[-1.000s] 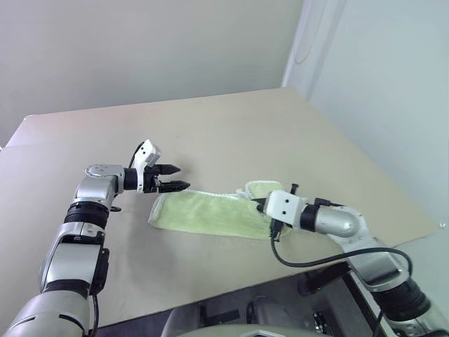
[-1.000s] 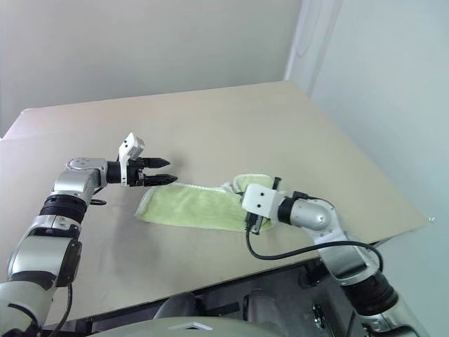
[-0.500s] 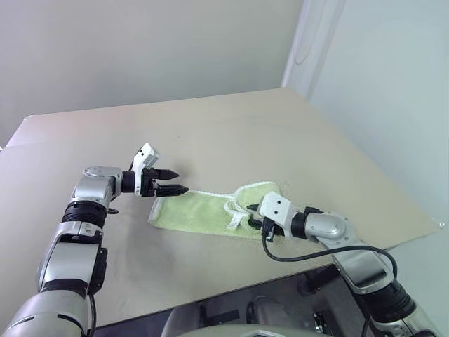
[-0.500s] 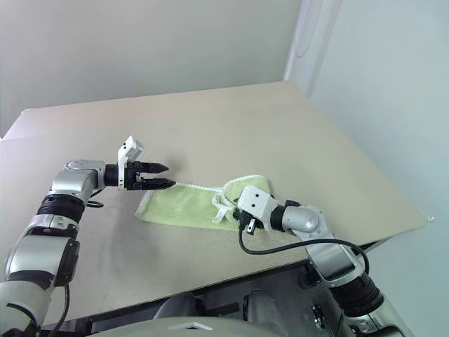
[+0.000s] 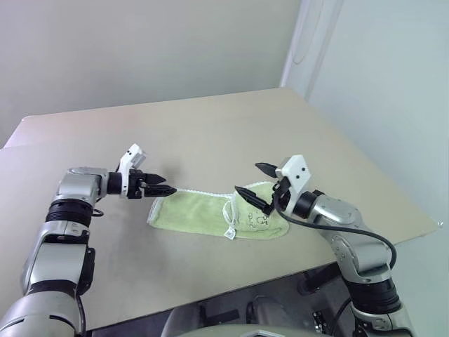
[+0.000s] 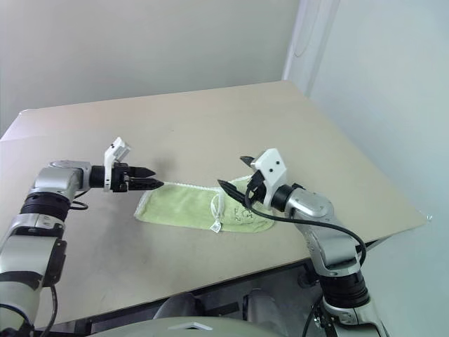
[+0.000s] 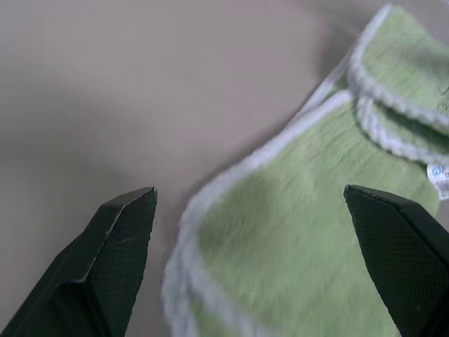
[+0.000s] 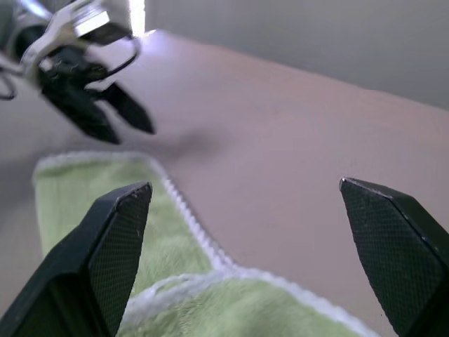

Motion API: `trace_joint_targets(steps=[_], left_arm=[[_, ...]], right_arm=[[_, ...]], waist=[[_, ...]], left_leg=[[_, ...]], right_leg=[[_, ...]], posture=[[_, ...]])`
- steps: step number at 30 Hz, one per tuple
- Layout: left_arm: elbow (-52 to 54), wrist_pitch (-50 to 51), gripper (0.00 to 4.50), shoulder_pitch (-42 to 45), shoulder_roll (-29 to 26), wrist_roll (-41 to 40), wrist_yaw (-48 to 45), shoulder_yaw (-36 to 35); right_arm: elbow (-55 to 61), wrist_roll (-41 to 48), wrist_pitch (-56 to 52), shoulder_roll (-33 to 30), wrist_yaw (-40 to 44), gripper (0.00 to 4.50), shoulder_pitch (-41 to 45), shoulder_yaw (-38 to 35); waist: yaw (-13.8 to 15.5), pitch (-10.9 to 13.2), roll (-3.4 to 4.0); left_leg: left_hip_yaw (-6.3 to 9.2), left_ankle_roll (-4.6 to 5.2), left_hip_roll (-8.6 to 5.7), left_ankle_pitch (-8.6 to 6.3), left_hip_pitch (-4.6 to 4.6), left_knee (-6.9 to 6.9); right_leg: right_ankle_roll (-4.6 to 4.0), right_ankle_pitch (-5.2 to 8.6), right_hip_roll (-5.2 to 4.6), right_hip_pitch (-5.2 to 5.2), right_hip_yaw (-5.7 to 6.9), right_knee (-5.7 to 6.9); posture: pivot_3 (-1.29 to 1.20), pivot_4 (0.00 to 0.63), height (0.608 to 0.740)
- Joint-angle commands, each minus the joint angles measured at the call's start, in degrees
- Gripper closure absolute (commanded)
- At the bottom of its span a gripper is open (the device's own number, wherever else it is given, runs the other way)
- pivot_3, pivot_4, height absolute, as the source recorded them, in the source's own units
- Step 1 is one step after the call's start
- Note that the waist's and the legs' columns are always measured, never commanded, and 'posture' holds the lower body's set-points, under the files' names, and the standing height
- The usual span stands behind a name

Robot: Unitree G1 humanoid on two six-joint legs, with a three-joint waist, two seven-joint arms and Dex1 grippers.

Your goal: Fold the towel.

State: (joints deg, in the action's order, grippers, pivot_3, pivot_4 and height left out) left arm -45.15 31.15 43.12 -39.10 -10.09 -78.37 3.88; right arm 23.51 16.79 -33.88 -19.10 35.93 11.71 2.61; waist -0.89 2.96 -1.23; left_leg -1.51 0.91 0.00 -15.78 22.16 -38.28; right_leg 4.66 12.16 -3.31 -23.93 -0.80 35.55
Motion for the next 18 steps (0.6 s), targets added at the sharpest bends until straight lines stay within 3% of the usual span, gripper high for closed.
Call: trace_joint_targets(steps=[1, 8, 18], left_arm=[[3.7, 3.9, 0.0, -0.8, -2.2, 0.4, -0.8, 1.0], [8.7, 14.1, 0.0, -3.0, -6.5, -0.3, -4.9, 4.1], [10.6, 21.3, 0.0, -5.5, -5.5, 0.3, -2.0, 8.5]], right_arm=[[1.8, 1.6, -0.4, -0.1, -1.7, 0.02, -0.4, -1.5], [0.0, 2.1, 0.3, 1.2, -4.6, 0.02, 0.3, -1.4], [-2.1, 1.4, 1.3, 0.8, -7.1, 0.02, 0.4, -1.8]], waist=[[0.0, 0.0, 0.0], [-0.2, 0.0, 0.02], [-0.1, 0.0, 0.05]], left_leg=[[-0.01, 0.0, 0.02, 0.0, 0.0, 0.0], [-0.02, 0.0, 0.03, 0.0, 0.0, 0.0], [-0.04, 0.0, 0.02, 0.0, 0.02, 0.03]], right_leg=[[0.0, 0.0, -0.01, 0.0, 0.0, 0.0], [-0.01, 0.0, -0.04, -0.04, -0.02, 0.01], [-0.01, 0.01, -0.08, -0.08, -0.06, 0.01]], posture=[[0.0, 0.0, 0.74], [0.0, 0.0, 0.74], [0.0, 0.0, 0.74]])
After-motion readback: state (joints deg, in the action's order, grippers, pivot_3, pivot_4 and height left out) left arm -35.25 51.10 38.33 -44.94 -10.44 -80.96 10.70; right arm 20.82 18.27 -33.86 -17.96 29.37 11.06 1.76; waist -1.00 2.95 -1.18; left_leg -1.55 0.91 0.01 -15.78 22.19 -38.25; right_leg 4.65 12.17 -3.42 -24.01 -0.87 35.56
